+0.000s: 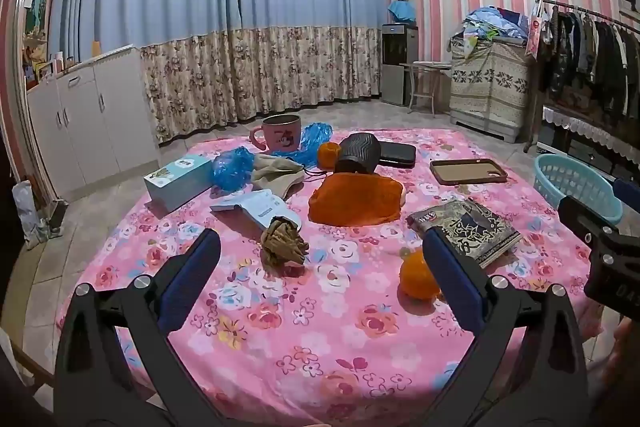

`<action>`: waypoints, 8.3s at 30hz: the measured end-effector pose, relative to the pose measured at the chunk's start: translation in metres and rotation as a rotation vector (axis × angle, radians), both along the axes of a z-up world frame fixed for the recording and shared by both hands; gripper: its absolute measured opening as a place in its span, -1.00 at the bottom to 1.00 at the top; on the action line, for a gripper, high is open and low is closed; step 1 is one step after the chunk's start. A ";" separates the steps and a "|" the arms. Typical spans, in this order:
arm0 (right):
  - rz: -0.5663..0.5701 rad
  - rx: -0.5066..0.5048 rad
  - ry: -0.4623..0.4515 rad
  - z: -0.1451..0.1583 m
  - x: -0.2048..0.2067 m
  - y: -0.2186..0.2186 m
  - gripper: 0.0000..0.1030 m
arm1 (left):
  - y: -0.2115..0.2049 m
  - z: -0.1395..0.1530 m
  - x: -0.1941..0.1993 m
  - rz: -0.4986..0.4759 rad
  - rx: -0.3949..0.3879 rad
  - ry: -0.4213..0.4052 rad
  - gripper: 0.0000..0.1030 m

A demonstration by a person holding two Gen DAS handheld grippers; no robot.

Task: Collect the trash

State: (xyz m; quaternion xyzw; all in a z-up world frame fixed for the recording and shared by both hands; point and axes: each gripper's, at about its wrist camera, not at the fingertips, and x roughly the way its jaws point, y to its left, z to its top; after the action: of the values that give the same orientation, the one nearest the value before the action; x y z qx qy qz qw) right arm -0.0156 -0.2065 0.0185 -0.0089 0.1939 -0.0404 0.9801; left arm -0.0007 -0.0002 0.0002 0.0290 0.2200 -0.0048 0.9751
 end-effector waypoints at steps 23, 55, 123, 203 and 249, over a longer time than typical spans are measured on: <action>-0.011 0.004 -0.004 0.004 0.000 -0.003 0.93 | 0.001 0.000 0.000 0.017 0.011 -0.005 0.90; -0.017 0.003 -0.002 0.000 0.000 -0.004 0.93 | -0.001 -0.001 -0.001 0.014 0.009 -0.001 0.90; -0.044 0.017 0.075 -0.006 0.013 -0.014 0.93 | 0.000 -0.008 0.006 0.040 0.008 0.047 0.90; 0.128 -0.012 0.212 -0.063 0.065 0.052 0.91 | 0.120 -0.038 0.063 0.163 -0.258 0.390 0.57; 0.182 -0.003 0.175 -0.063 0.065 0.071 0.91 | 0.125 -0.076 0.069 0.111 -0.190 0.344 -0.15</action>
State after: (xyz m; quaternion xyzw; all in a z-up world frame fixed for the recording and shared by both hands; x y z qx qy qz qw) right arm 0.0490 -0.1359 -0.0445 -0.0314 0.2770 0.0496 0.9591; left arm 0.0688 0.1245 -0.0757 -0.0767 0.3832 0.0234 0.9202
